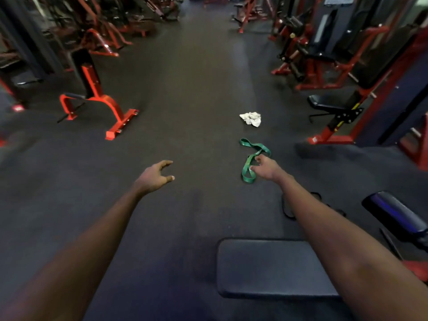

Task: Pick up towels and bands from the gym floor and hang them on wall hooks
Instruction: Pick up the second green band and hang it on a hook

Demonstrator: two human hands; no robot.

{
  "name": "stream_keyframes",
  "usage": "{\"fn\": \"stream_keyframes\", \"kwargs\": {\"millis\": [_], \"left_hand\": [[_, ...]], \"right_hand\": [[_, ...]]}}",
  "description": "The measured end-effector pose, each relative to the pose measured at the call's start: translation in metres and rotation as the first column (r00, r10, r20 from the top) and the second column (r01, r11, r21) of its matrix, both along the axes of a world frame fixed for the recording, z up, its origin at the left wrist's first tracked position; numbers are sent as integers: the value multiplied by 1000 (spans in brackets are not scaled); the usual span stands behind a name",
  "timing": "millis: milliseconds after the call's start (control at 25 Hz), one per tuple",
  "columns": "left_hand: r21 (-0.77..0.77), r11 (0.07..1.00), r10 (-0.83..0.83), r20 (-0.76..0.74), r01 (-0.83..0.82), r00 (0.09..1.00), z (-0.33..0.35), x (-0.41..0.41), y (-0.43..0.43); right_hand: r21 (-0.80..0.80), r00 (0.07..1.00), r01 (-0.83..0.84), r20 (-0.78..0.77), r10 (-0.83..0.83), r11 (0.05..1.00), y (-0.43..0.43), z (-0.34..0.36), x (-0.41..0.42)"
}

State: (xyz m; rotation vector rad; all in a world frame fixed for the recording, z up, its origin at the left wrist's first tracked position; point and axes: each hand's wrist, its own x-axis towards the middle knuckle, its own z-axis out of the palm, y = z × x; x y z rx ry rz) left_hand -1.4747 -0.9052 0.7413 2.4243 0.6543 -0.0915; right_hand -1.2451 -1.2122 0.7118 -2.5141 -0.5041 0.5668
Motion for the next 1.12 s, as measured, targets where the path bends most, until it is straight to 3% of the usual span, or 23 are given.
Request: {"fn": "stream_keyframes", "kwargs": {"millis": [560,880,1120], "left_hand": [[-68,909,-415,-77,411,906,-56,349,185],[-117,814,-581,-138,569,802,-96,561,238],[-159,795,-606,-244,585,758,-117,712,264]], "right_hand": [[-95,925,369,-64,-375,925,108,-49,189],[-77,864,485,-115,-491,871,167,-90,343],[-151,802,538,-213,-559,829,198,-128,467]]}}
